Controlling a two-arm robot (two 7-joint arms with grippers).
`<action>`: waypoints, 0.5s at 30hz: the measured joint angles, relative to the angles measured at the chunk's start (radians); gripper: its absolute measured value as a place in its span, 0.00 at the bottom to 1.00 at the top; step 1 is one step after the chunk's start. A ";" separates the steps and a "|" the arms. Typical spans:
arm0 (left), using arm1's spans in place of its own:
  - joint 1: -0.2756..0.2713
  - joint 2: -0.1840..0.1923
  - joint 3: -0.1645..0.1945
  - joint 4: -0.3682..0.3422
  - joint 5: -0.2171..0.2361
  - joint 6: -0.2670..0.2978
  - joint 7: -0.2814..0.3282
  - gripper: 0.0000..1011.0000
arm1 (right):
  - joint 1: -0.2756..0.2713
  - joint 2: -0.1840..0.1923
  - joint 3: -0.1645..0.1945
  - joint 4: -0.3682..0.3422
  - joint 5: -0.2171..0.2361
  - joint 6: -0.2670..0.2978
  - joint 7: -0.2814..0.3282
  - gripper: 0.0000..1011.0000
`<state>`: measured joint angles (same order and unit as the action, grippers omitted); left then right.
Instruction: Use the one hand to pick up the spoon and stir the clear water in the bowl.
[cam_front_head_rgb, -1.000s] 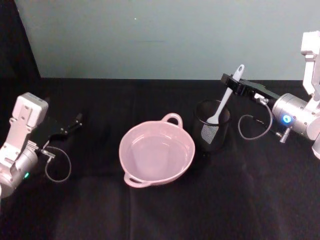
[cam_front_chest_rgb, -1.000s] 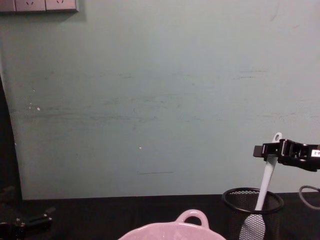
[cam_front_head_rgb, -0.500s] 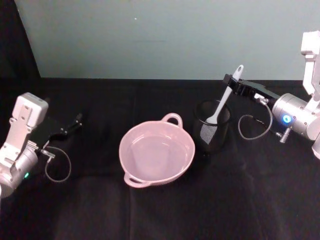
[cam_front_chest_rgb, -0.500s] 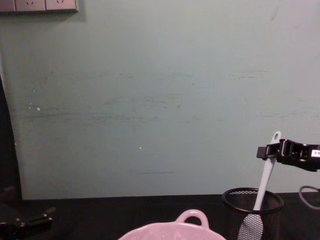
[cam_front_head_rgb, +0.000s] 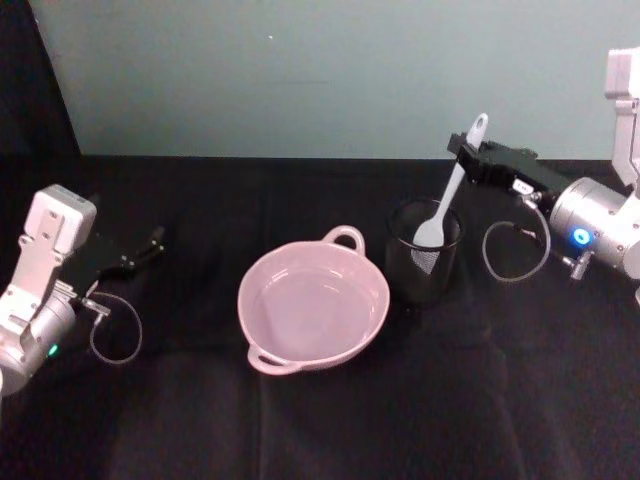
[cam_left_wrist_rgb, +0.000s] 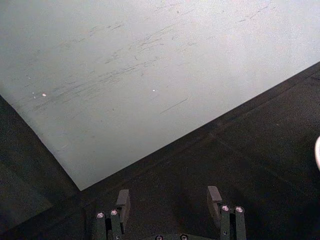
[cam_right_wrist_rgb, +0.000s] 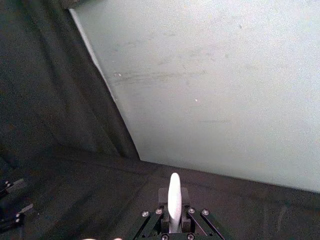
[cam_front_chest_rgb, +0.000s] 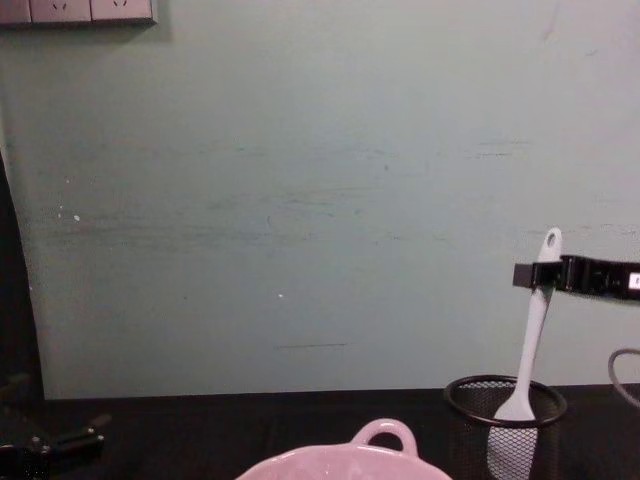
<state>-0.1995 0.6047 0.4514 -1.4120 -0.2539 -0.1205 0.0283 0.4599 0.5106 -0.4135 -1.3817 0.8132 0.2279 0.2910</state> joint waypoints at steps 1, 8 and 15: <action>0.000 0.000 0.000 0.000 0.000 0.000 0.000 1.00 | -0.001 0.003 0.001 -0.008 -0.005 0.000 0.001 0.12; 0.000 0.000 0.000 0.000 0.000 0.000 0.000 1.00 | 0.010 0.042 0.002 -0.079 -0.050 0.031 0.021 0.12; 0.000 0.000 0.000 0.000 0.000 0.000 0.000 1.00 | 0.063 0.071 0.010 -0.134 -0.033 0.136 0.046 0.12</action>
<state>-0.1995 0.6047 0.4514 -1.4120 -0.2539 -0.1205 0.0283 0.5227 0.5817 -0.4039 -1.5155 0.7804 0.3639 0.3367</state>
